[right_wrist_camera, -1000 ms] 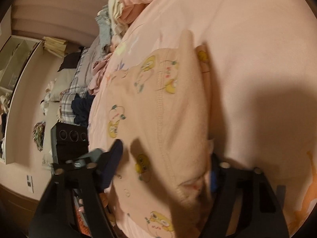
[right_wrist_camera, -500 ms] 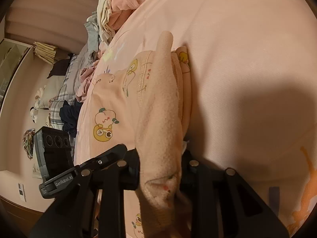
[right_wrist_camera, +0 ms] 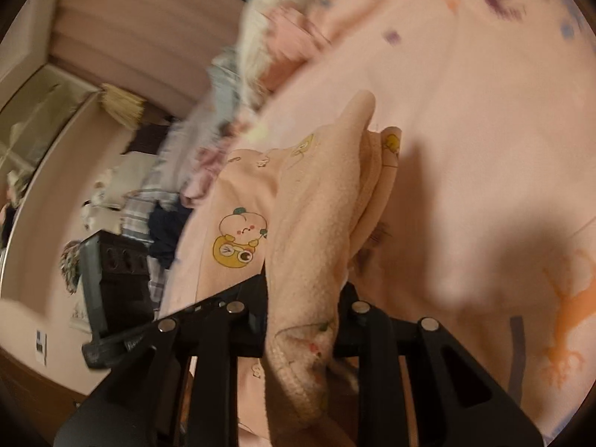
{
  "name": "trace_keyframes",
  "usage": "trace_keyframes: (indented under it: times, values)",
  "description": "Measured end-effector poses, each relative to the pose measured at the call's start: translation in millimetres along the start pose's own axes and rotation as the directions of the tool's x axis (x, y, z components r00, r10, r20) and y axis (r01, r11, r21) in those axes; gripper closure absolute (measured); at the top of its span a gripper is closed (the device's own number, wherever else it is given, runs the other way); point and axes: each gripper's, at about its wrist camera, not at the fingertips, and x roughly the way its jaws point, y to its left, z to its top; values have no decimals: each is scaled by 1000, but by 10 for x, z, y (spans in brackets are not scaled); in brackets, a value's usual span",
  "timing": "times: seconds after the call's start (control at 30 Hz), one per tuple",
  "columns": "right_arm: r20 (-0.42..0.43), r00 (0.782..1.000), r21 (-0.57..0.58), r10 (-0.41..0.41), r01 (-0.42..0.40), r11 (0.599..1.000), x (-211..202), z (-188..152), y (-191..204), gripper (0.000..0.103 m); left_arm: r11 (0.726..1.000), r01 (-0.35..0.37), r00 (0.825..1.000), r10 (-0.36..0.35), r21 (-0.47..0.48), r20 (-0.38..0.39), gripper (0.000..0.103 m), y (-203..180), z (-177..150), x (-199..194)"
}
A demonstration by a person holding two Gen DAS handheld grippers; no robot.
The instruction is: Fold small clothes
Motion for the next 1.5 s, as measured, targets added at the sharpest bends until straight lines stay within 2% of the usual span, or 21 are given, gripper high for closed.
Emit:
trace_keyframes:
  times: [0.1,0.17,0.27,0.37,0.47,0.63,1.03,1.27,1.5]
  values:
    - [55,996,-11,70,-69,998,-212,9,138,80,998,53,998,-54,19,41,80,-102,42,-305]
    - [67,992,-24,106,-105,994,-282,28,230,80,998,44,997,-47,55,68,80,-191,34,-494]
    - [70,991,-72,115,-110,991,-308,40,438,80,994,3,993,-16,111,117,80,-313,32,-686]
    - [65,986,-102,151,-144,984,-267,22,633,80,995,38,987,-51,88,149,80,-208,11,-911]
    - [47,983,-115,177,-171,979,-200,-7,762,80,997,31,982,-43,64,182,80,-100,20,-1081]
    - [11,987,-181,161,-156,971,-22,-51,1133,80,997,-17,973,1,69,230,80,19,-28,-1316]
    - [-37,984,-248,173,-177,952,189,-129,1673,80,999,-9,957,-2,38,289,80,298,-133,-1798]
    - [-59,984,-293,170,-180,939,286,-186,1954,80,999,-33,946,21,32,323,80,401,-205,-2067]
    - [-94,980,-316,178,-199,928,459,-233,2140,80,999,-34,942,30,9,333,80,581,-211,-2234]
